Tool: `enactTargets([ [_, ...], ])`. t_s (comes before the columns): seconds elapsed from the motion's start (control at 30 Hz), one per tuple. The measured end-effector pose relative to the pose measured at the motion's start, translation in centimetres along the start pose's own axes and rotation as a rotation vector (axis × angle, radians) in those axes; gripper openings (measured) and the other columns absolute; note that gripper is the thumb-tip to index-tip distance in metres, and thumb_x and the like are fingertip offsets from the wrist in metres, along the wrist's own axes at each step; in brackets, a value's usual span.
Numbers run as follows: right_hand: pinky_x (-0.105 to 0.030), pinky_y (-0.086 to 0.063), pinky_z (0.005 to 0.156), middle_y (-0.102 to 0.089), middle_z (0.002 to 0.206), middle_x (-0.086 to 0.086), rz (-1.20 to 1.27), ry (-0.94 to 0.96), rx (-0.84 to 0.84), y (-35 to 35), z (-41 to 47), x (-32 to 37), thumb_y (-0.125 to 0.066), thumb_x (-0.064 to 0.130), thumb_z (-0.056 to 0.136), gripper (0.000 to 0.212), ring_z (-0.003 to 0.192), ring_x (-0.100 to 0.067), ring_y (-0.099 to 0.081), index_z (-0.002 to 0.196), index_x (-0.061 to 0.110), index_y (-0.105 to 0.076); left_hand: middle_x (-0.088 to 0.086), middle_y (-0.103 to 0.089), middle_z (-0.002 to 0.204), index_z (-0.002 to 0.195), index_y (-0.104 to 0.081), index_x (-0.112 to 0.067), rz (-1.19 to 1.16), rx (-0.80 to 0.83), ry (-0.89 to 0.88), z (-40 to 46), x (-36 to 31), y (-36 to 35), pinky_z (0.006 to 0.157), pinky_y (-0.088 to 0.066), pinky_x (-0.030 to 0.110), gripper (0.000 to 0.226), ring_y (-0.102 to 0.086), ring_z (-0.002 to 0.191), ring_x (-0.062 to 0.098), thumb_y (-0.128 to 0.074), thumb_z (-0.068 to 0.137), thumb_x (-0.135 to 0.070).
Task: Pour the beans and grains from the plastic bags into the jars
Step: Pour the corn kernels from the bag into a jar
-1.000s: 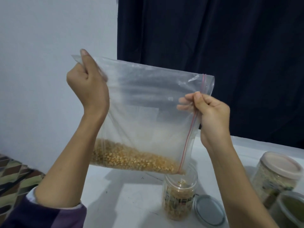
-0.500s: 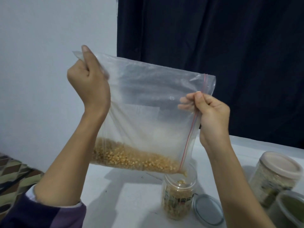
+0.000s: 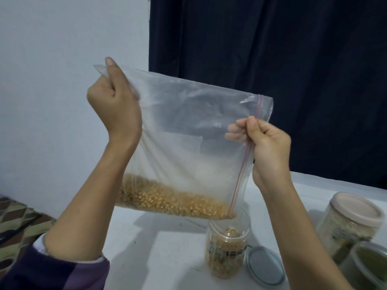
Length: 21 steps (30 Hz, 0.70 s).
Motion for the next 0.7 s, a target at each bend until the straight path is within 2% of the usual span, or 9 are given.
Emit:
enactTargets([
  [0.1,-0.025,-0.056,0.078,-0.073,0.070,-0.002,-0.006,-0.024,0.047,-0.73,-0.37,-0.20,-0.049,0.009,0.098,0.025,0.064,-0.017,-0.071,0.081,0.006,-0.067,-0.015,-0.023,0.033,0.051,-0.018,-0.022,0.023,-0.003,0.004,0.22,0.18,0.15,0.045,-0.018,0.013,0.053,-0.022,0.036,0.003,-0.039,0.100,-0.022],
  [0.2,-0.025,-0.055,0.077,-0.072,0.068,-0.001,0.014,-0.015,-0.012,-0.20,-0.03,-0.03,-0.050,0.008,0.098,0.024,0.063,-0.015,-0.070,0.081,0.005,-0.066,-0.017,-0.025,0.032,0.050,-0.019,-0.022,0.021,0.008,0.003,0.19,0.20,0.06,0.045,-0.020,0.012,0.054,-0.024,0.035,0.001,-0.039,0.100,-0.020],
  [0.3,-0.027,-0.055,0.079,-0.072,0.067,0.000,-0.019,-0.014,0.026,-0.88,-0.29,-0.34,-0.049,0.009,0.098,0.026,0.062,-0.016,-0.070,0.080,0.006,-0.066,-0.015,-0.023,0.033,0.051,-0.018,-0.022,0.052,0.008,0.010,0.17,0.40,0.08,0.044,-0.018,0.014,0.054,-0.022,0.036,0.004,-0.039,0.100,-0.022],
  [0.4,-0.029,-0.055,0.080,-0.072,0.067,0.000,-0.014,-0.003,-0.020,-0.38,-0.16,-0.43,-0.049,0.008,0.098,0.026,0.061,-0.015,-0.069,0.080,0.006,-0.066,-0.014,-0.022,0.033,0.051,-0.017,-0.021,0.062,0.020,0.022,0.12,0.58,0.07,0.044,-0.017,0.014,0.054,-0.020,0.036,0.004,-0.039,0.101,-0.022],
  [0.53,-0.023,-0.054,0.073,-0.071,0.065,0.002,-0.047,0.022,0.029,-1.06,-0.57,-0.36,-0.047,0.007,0.099,0.026,0.058,-0.012,-0.068,0.080,0.007,-0.065,-0.015,-0.023,0.034,0.050,-0.018,-0.023,0.069,0.038,0.015,-0.11,0.36,-0.16,0.045,-0.017,0.015,0.054,-0.021,0.036,0.003,-0.038,0.100,-0.023],
  [0.7,-0.024,-0.054,0.075,-0.071,0.066,0.002,-0.039,0.052,-0.019,-0.11,-0.12,0.09,-0.048,0.008,0.099,0.025,0.059,-0.013,-0.068,0.081,0.006,-0.065,-0.015,-0.023,0.034,0.051,-0.018,-0.023,0.070,0.068,0.014,-0.20,0.01,-0.41,0.045,-0.017,0.016,0.054,-0.021,0.037,0.003,-0.038,0.100,-0.025],
])
Point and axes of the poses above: each hand's wrist, its own z-axis towards the middle knuckle, its own y-axis out of the back of the hand, x = y × z, the point moved 7 cm from there along z, towards the middle knuckle
